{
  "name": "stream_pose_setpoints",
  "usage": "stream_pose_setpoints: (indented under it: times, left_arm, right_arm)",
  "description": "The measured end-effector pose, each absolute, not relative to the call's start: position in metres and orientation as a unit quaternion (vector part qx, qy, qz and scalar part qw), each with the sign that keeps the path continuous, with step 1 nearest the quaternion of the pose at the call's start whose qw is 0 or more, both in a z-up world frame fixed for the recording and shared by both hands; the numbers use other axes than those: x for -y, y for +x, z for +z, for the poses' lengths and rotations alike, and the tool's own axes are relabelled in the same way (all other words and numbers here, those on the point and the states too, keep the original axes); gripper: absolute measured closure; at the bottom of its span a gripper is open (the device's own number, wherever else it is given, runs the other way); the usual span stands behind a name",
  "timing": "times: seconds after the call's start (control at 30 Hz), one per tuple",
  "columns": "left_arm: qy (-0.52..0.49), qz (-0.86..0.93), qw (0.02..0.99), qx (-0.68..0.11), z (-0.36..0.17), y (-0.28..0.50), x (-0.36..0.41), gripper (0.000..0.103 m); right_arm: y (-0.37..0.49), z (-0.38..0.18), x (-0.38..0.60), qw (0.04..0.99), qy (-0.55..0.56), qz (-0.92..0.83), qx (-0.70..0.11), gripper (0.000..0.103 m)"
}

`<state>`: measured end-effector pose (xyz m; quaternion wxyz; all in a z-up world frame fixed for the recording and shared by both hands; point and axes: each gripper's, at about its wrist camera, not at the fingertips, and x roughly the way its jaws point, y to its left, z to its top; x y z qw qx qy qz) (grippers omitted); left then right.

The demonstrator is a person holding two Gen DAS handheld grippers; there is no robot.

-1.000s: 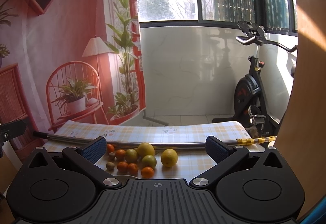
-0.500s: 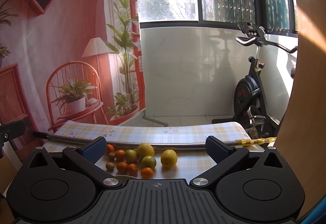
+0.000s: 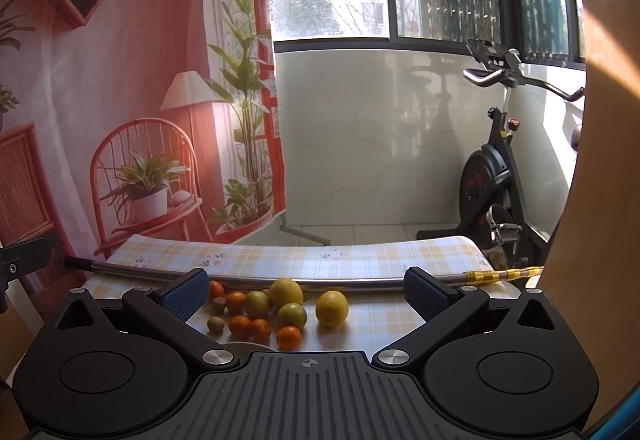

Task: Organize fruits

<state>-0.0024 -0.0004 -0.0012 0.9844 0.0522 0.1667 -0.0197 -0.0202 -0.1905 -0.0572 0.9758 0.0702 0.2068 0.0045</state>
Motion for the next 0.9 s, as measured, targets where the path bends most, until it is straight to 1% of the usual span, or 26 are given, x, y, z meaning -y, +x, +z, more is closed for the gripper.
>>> stream_pose_setpoints:
  times: [0.43, 0.9]
  left_arm:
    - [0.045, -0.018, 0.976, -0.212, -0.02, 0.022, -0.004, 0.0]
    - [0.056, -0.007, 0.954, -0.296, -0.066, 0.068, -0.013, 0.0]
  right_arm:
    - [-0.003, -0.072, 0.191, 0.97, 0.073, 0.001, -0.231, 0.0]
    - [0.046, -0.134, 0.186, 0.945, 0.08, 0.001, -0.319, 0.0]
